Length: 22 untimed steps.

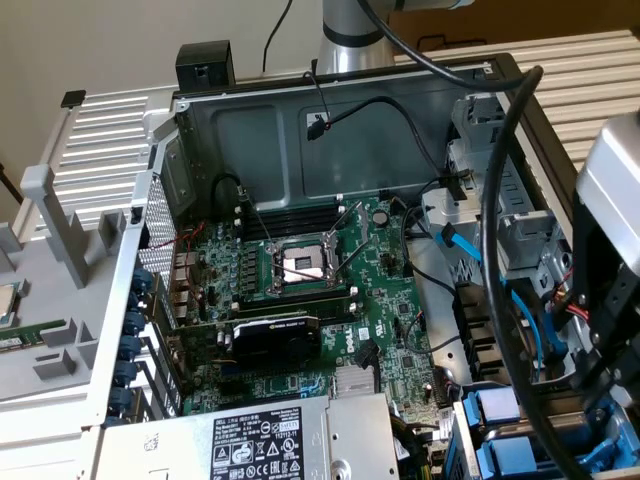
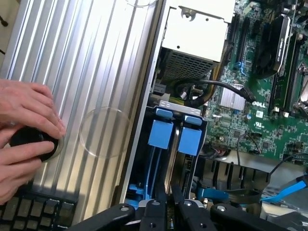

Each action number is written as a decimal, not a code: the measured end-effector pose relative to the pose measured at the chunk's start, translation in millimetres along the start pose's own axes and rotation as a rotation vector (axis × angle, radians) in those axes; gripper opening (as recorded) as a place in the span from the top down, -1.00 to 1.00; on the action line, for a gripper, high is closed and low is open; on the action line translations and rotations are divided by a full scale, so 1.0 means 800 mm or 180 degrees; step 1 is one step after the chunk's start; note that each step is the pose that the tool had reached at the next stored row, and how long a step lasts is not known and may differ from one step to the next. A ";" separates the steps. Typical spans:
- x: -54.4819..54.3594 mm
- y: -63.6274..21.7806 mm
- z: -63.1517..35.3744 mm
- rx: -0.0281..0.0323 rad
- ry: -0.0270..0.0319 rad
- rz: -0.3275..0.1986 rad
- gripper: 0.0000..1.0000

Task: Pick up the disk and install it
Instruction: 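Insert the first disk wire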

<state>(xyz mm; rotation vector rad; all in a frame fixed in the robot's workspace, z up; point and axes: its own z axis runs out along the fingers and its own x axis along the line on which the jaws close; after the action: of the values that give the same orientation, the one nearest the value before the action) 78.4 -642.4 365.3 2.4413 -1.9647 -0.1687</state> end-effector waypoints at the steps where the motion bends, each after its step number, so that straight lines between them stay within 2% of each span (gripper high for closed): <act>1: -0.001 0.000 0.000 -0.0005 0.0032 0.0003 0.68; 3: -0.002 0.000 0.000 -0.0018 0.0099 0.0008 0.68; 4: -0.003 0.000 0.000 -0.0023 0.0127 0.0011 0.68; 6: -0.005 0.000 0.001 -0.0032 0.0172 0.0014 0.68; 12: -0.011 0.000 0.001 -0.0052 0.0270 0.0023 0.68; 19: -0.021 -0.001 0.002 -0.0066 0.0353 0.0030 0.68; 22: -0.025 -0.002 0.002 -0.0072 0.0396 0.0034 0.68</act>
<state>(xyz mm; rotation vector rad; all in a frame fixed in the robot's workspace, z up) 75.7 -622.9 365.2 2.3647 -1.9135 -0.0376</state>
